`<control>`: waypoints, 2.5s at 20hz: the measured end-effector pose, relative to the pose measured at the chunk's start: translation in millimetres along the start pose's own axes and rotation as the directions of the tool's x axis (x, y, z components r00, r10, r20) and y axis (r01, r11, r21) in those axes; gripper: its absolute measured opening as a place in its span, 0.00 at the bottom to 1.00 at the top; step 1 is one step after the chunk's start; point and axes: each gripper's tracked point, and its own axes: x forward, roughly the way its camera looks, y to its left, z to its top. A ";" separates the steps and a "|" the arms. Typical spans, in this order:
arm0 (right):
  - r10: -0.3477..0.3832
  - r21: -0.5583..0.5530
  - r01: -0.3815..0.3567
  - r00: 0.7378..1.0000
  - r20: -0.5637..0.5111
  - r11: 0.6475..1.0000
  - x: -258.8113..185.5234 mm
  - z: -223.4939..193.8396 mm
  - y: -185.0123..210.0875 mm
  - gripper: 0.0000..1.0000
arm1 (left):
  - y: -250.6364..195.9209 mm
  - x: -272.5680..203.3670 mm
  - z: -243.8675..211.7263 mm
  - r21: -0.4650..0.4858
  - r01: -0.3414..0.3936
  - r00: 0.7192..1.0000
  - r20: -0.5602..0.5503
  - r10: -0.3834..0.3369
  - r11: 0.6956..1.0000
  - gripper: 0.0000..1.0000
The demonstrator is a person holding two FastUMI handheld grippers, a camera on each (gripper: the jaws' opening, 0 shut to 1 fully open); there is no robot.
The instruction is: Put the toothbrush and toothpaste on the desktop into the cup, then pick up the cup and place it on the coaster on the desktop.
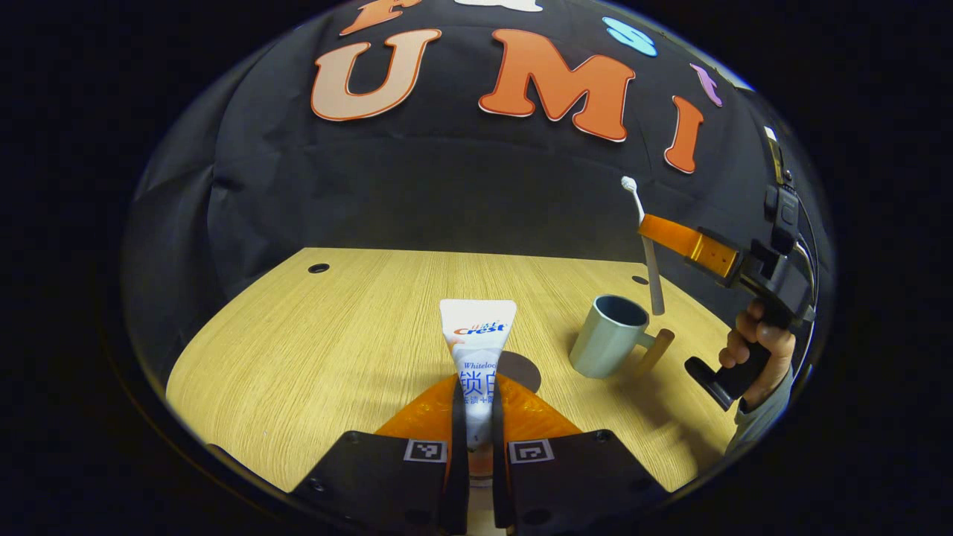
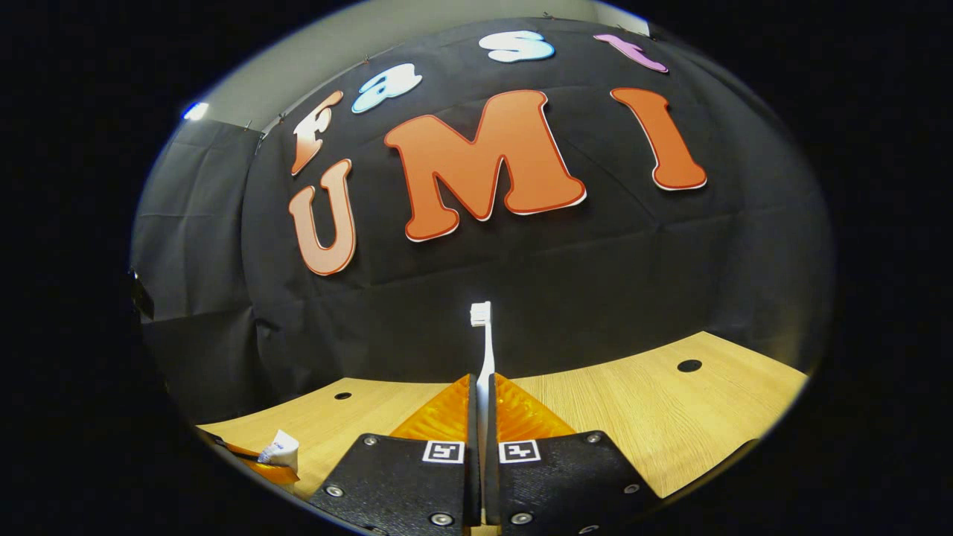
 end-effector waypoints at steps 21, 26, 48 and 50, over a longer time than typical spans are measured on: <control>-0.035 -0.062 0.033 0.999 -0.027 0.998 22.1 -41.3 -5.7 0.03 | 1.6 -26.1 33.9 -0.020 -0.027 0.994 0.103 0.029 0.999 0.16; -0.046 -0.069 0.043 0.998 -0.037 0.997 17.4 -50.3 -6.8 0.04 | -5.8 -20.6 43.1 -0.013 -0.009 0.993 0.114 0.010 1.000 0.15; -0.082 -0.104 0.081 0.997 -0.004 0.991 -27.5 -42.8 -31.1 0.07 | -69.3 3.0 75.2 -0.004 0.134 0.968 0.213 -0.130 0.991 0.16; -0.086 -0.101 0.085 0.996 -0.005 0.991 -31.1 -42.4 -34.0 0.07 | -73.6 3.6 76.1 -0.008 0.143 0.967 0.215 -0.138 0.990 0.16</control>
